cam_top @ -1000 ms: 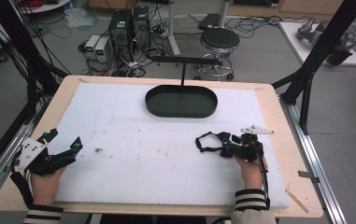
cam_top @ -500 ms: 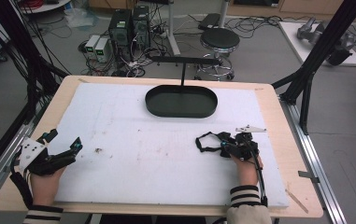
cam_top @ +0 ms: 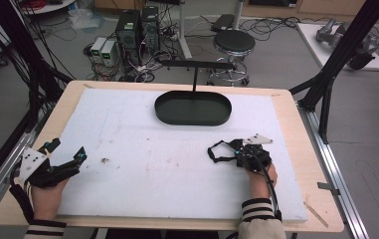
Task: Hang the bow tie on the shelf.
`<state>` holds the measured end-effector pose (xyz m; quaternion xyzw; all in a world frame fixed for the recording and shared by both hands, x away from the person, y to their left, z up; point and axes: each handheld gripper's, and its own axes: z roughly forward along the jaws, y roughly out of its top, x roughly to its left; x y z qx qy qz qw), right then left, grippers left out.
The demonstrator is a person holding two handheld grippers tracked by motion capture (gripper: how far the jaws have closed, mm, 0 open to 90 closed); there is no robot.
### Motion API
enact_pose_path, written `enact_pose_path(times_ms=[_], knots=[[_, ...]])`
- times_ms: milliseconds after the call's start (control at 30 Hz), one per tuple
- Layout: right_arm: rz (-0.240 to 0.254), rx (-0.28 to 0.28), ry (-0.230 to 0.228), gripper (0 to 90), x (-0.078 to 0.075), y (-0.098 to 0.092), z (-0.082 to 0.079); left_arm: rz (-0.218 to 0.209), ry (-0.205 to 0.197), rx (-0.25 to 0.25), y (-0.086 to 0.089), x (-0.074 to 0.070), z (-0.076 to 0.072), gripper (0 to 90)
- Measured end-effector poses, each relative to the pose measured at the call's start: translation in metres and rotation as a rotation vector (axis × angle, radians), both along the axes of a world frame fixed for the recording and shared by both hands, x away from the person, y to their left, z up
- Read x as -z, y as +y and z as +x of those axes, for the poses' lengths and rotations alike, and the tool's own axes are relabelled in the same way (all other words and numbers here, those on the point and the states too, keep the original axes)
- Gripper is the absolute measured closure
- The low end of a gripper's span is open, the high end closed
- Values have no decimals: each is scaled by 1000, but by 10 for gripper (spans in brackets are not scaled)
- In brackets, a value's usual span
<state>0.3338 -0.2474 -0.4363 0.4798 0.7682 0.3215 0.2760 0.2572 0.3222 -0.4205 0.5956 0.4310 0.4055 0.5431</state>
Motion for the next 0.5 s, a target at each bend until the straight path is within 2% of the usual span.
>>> enact_pose_path(times_ms=[67, 100, 133, 333, 367, 400, 433, 500], knots=[[-10, -11, -53, 780, -4, 2, -2, 0, 0, -2, 1, 0, 0, 119], [-10, -11, -53, 780, -4, 2, -2, 4, 1, -3, 1, 0, 0, 119], [-20, -16, -107, 780, -10, 4, -5, 3, 1, -3, 2, 0, 0, 119], [-26, -30, -253, 779, -27, 9, -12, 5, 1, -6, 2, 0, -2, 119], [-26, -30, -253, 779, -27, 9, -12, 5, 1, -6, 2, 0, -2, 119], [-33, -39, -305, 779, -34, 11, -13, 2, -2, -6, 2, 0, -2, 119], [-33, -39, -305, 779, -34, 11, -13, 3, -3, -7, 2, 0, -2, 119], [-25, -34, -365, 780, -45, 15, -15, 2, -3, -5, 2, 0, -2, 121]])
